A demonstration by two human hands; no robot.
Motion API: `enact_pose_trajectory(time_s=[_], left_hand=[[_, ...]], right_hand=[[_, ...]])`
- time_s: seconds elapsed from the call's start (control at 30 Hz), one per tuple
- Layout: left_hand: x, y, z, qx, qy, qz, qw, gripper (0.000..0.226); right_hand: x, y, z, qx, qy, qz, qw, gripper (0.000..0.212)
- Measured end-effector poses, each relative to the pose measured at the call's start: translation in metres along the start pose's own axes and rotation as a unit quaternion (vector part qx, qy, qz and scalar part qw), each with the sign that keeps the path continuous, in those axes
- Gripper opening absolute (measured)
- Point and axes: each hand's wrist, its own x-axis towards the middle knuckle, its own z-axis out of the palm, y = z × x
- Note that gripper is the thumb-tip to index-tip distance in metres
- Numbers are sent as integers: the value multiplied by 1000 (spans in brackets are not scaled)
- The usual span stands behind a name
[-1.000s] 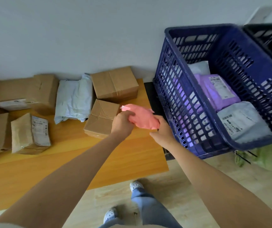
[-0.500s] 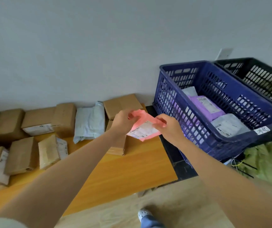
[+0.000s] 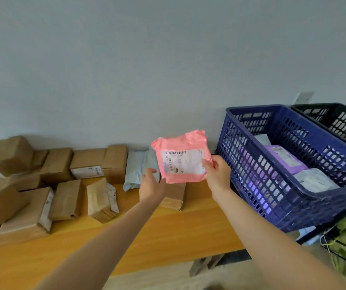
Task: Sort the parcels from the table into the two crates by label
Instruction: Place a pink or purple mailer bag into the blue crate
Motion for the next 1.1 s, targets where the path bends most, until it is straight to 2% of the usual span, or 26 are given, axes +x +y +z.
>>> enact_pose_trajectory(time_s=[0.03, 0.1, 0.17, 0.33, 0.47, 0.57, 0.73, 0.93, 1.1], left_hand=[[-4, -3, -2, -14, -47, -38, 998, 45], [-12, -6, -5, -108, -150, -108, 977, 47], [-15, -8, -7, -217, -190, -132, 948, 51], [-10, -7, -12, -466, -157, -105, 865, 39], [-8, -3, -23, -545, -88, -97, 828, 37], [-5, -1, -37, -536, -51, -83, 839, 41], [6, 1, -69, -447, -15, -52, 893, 38], [12, -3, -108, -313, -6, -23, 949, 35], [8, 0, -129, -202, -43, -11, 978, 29]], right_hand=[[-4, -3, 6, 30, 8, 23, 999, 15], [-11, -5, 17, 85, 10, 66, 994, 12], [-17, -7, 29, 144, 0, 110, 983, 6], [-27, -12, 49, 221, -45, 165, 960, 3], [-32, -15, 52, 247, -119, 164, 948, 14], [-34, -18, 50, 271, -175, 155, 934, 24], [-34, -27, 47, 237, -190, 111, 946, 31], [-24, -49, 37, 146, -200, 30, 968, 75], [-28, -65, 31, 36, -246, -58, 967, 64]])
